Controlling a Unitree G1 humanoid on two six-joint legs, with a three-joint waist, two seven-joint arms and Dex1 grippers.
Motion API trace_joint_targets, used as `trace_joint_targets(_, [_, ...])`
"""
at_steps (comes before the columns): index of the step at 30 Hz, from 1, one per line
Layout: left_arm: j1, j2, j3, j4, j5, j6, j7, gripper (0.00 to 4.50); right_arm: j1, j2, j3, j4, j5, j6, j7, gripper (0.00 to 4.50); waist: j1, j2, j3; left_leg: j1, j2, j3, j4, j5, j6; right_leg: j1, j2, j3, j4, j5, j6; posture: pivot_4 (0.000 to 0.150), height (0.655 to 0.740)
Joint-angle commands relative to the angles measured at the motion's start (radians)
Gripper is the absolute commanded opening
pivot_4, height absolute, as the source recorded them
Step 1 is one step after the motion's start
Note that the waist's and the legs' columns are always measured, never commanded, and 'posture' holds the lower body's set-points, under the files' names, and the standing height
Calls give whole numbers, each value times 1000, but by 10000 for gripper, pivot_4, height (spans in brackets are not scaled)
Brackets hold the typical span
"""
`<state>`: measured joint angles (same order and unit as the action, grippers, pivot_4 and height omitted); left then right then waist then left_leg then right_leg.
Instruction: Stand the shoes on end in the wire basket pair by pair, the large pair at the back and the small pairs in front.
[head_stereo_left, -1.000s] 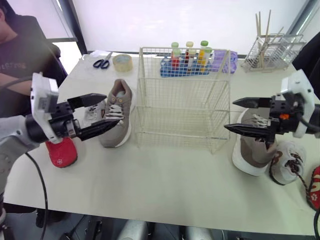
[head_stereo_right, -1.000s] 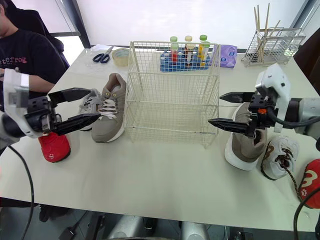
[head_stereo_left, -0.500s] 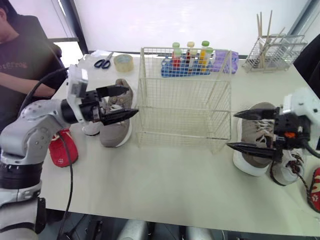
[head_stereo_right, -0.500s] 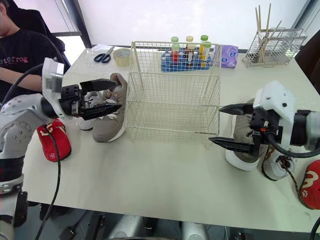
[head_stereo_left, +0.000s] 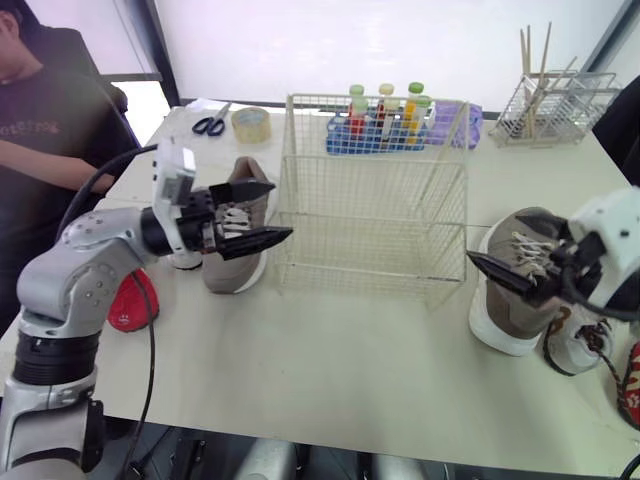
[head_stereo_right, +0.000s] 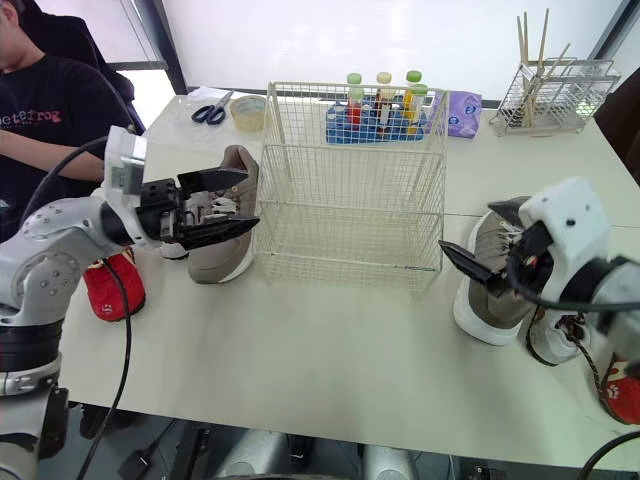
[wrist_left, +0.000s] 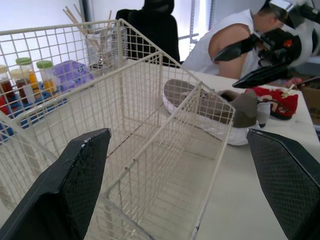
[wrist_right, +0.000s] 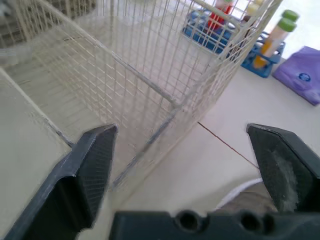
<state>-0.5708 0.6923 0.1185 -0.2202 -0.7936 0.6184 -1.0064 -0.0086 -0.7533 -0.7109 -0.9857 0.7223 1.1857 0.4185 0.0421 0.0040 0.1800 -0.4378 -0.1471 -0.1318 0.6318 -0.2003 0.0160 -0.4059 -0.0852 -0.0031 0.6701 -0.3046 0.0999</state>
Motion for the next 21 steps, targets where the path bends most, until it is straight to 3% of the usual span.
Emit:
trace_joint_targets(1, [-48, -22, -23, 21, 22, -27, -20, 44769, 125, 5, -28, -62, 105, -95, -222, 45000, -2, 0, 0, 0, 0, 0, 0, 0, 1, 1, 0, 0, 0, 0, 0, 1500, 7400])
trace_joint_targets(9, [-69, -25, -26, 25, 29, -17, -36, 44769, 417, 23, 105, -62, 273, -293, -747, 45000, -11, -1, -1, 2, 0, 1, -1, 2, 2, 1, 0, 0, 0, 1, 0, 1500, 7400])
trace_joint_targets(13, [-56, -12, -15, -1, 21, -1, -25, 44769, 426, 66, 202, -62, 324, -309, -937, 45000, -11, -1, -1, 2, 0, 0, -1, 3, 2, 2, 0, 0, 1, 1, 0, 1500, 7400])
trace_joint_targets(21, [-40, 6, 7, -40, 4, 28, 1, 44769, 377, 157, 280, -31, 411, -291, -1116, 45000, -13, -1, -1, 3, 0, 0, -2, 3, 2, 2, 1, 1, 1, 1, 0, 1500, 7400])
